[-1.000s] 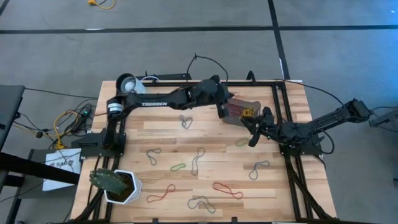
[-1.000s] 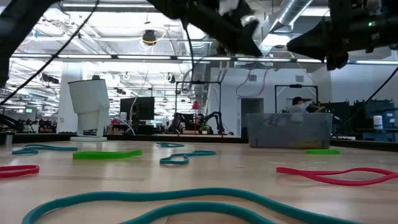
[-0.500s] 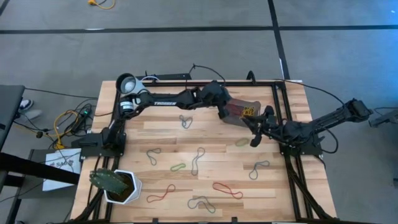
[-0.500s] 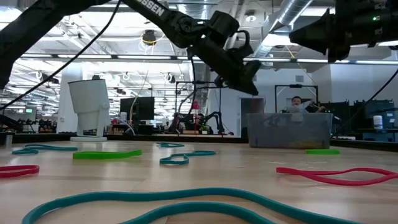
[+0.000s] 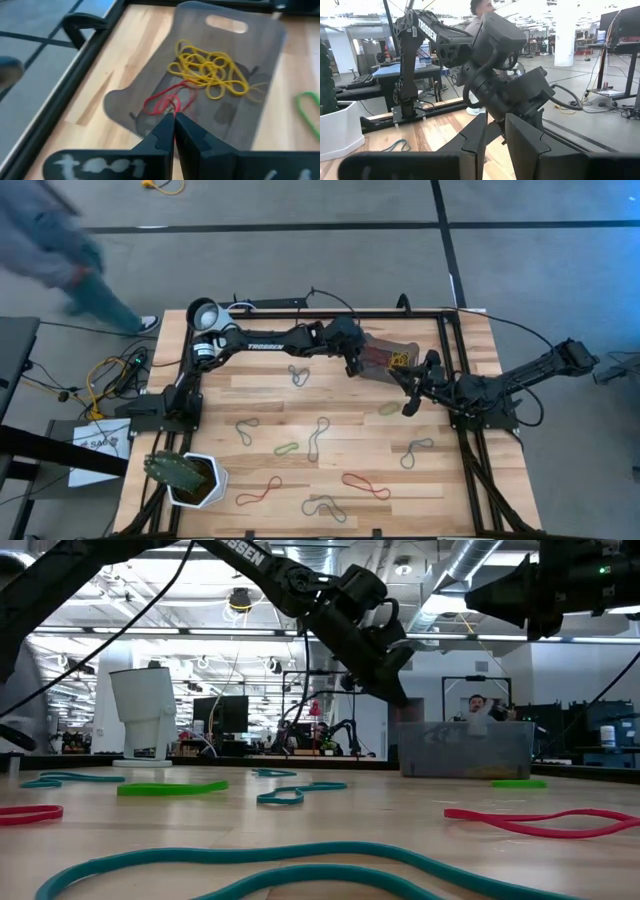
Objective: Pick and place rubber bands into bin
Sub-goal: Put the red rubber band into the black container
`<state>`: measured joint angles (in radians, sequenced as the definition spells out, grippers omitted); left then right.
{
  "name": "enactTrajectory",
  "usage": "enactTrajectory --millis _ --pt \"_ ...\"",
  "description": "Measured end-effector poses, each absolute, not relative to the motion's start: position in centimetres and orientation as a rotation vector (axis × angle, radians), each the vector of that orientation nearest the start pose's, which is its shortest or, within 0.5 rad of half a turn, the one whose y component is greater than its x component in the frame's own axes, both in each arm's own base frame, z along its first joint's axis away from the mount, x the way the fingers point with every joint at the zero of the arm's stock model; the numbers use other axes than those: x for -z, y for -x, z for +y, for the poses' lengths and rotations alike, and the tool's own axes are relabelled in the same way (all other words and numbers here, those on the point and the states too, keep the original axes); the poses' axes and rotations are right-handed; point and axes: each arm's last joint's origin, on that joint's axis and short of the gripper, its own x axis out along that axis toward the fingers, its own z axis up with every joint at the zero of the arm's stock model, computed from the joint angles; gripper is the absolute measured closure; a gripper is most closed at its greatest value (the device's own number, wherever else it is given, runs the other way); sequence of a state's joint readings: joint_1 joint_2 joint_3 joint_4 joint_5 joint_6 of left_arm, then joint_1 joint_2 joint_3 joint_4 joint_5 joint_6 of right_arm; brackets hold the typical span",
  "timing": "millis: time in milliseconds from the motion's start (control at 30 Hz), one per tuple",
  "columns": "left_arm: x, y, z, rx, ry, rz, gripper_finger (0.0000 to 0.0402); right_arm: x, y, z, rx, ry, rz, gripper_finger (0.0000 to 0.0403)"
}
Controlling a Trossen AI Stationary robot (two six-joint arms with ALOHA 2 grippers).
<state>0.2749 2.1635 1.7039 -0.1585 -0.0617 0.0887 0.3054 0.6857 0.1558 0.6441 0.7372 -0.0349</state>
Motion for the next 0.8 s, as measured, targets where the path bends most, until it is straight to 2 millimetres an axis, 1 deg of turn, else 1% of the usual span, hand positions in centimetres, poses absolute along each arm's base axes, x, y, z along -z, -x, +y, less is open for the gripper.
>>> enactTrajectory --millis 167,267,333,500,533,800 --pt "-21.1 -47.4 13.4 -0.244 0.0 0.625 0.0401 -20.9 -14.5 2.5 0.433 -0.023 -0.092 0.0337" --pt "-21.0 -47.4 13.3 -0.248 0.02 0.625 0.0401 -20.9 -14.5 2.5 0.433 -0.023 -0.092 0.0337" --pt "-20.4 -47.9 13.4 -0.25 0.024 0.606 0.0401 -20.9 -14.5 2.5 0.432 -0.022 -0.092 0.0337" --pt "-17.7 -48.8 13.5 -0.255 0.04 0.609 0.0401 -20.9 -14.5 2.5 0.43 -0.026 -0.099 0.0337" --pt "-17.4 -48.9 13.5 -0.256 0.038 0.605 0.0401 -20.9 -14.5 2.5 0.43 -0.026 -0.099 0.0337" --pt "-17.3 -48.9 13.8 -0.249 0.016 0.605 0.04 -20.9 -14.5 2.5 0.431 -0.009 -0.093 0.0337"
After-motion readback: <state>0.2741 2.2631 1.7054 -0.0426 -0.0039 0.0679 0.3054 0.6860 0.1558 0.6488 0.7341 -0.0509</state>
